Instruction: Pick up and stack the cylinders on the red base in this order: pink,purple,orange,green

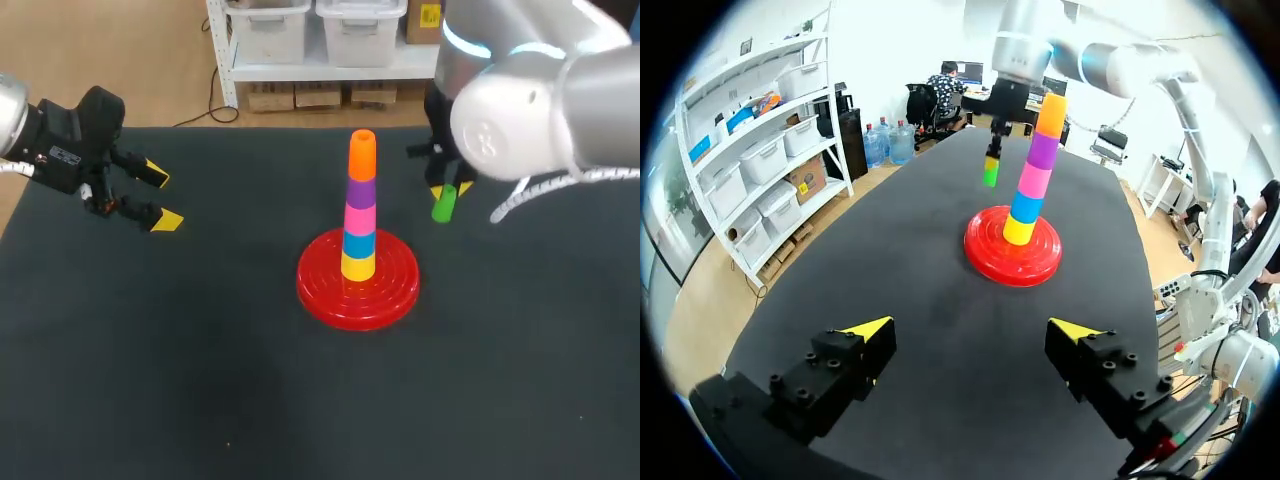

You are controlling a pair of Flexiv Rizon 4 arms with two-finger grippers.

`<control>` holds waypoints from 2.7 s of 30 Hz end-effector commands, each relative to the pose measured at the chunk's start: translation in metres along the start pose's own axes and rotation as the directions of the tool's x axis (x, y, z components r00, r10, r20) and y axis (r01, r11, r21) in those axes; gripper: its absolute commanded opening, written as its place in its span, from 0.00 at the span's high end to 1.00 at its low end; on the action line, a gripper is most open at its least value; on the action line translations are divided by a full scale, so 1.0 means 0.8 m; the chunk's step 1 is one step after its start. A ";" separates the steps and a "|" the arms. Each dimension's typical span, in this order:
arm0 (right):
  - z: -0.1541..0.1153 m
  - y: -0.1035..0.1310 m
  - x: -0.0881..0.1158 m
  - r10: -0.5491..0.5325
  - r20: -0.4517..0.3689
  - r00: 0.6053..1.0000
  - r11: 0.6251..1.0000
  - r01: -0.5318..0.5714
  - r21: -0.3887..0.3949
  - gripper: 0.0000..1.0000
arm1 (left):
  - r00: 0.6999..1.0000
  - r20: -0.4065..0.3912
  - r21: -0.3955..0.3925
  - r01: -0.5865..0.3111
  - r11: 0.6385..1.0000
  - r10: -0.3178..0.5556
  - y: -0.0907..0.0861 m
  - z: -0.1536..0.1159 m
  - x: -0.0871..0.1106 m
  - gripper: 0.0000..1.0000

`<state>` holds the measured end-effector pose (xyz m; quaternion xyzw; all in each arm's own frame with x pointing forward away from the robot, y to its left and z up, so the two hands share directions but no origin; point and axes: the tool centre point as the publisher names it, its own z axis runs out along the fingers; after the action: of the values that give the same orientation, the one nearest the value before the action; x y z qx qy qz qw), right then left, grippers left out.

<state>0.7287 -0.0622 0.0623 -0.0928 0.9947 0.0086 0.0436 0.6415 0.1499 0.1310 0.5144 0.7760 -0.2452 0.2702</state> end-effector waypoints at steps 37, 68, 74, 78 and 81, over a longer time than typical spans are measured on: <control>-0.285 0.166 0.084 -0.381 0.034 0.924 0.924 0.381 -0.001 1.00 | 1.000 0.004 -0.001 -0.002 1.000 0.002 0.000 0.000 0.002 0.00; -0.270 0.183 0.045 -0.369 -0.046 0.928 0.929 0.370 0.025 1.00 | 1.000 0.004 -0.001 -0.002 1.000 0.002 0.000 0.000 0.002 0.00; -0.260 0.181 0.046 -0.358 -0.061 0.932 0.932 0.361 0.029 1.00 | 1.000 0.004 -0.001 -0.002 1.000 0.002 0.000 0.000 0.002 0.00; -0.243 0.182 0.049 -0.353 -0.097 0.931 0.933 0.357 0.035 1.00 | 1.000 0.004 -0.001 -0.002 1.000 0.002 0.000 0.000 0.002 0.00; -0.232 0.182 0.051 -0.351 -0.115 0.929 0.934 0.356 0.029 1.00 | 1.000 0.004 -0.001 -0.002 1.000 0.002 0.000 0.000 0.002 0.00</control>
<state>0.6411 0.0657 0.2594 -0.2701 0.9624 -0.0277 0.0008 0.6415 0.1499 0.1310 0.5144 0.7760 -0.2452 0.2702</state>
